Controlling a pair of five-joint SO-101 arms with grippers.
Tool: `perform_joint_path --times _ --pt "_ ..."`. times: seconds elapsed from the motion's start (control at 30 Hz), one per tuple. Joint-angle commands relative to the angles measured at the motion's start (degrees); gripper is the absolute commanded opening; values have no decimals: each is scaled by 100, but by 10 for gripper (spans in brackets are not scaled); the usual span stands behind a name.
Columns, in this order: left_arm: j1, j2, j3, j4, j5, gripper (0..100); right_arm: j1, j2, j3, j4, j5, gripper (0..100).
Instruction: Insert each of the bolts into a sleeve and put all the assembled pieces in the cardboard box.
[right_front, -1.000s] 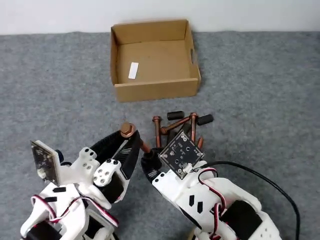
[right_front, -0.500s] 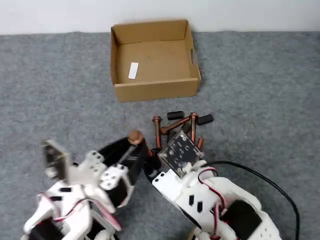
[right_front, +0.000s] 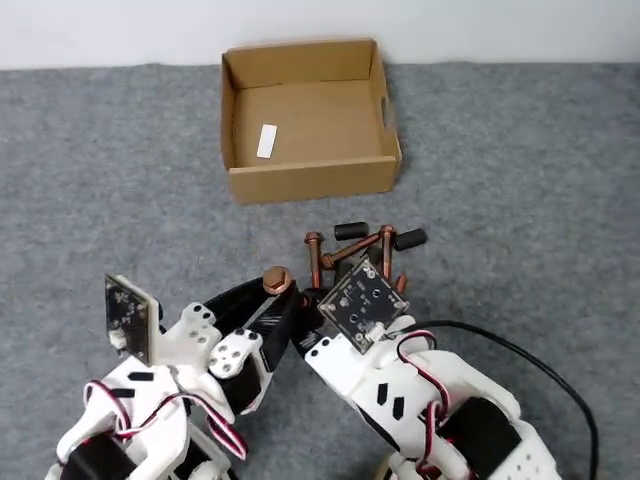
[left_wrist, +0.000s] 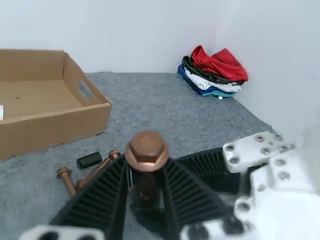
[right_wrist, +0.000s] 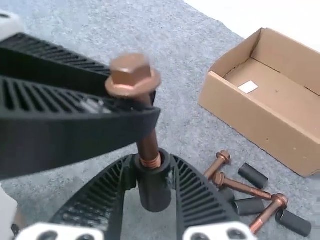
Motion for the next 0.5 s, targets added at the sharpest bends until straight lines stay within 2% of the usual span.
perform_joint_path --times 0.0,0.1,0.27,0.47 --pt "70 26 382 97 -229 22 119 -31 -387 -338 202 9" --pt "70 26 716 193 -519 108 119 -48 -387 -338 220 9" --pt "44 35 796 545 -545 255 119 -57 -387 -338 220 9" --pt "44 44 312 967 -545 303 119 -40 -387 -312 220 9"
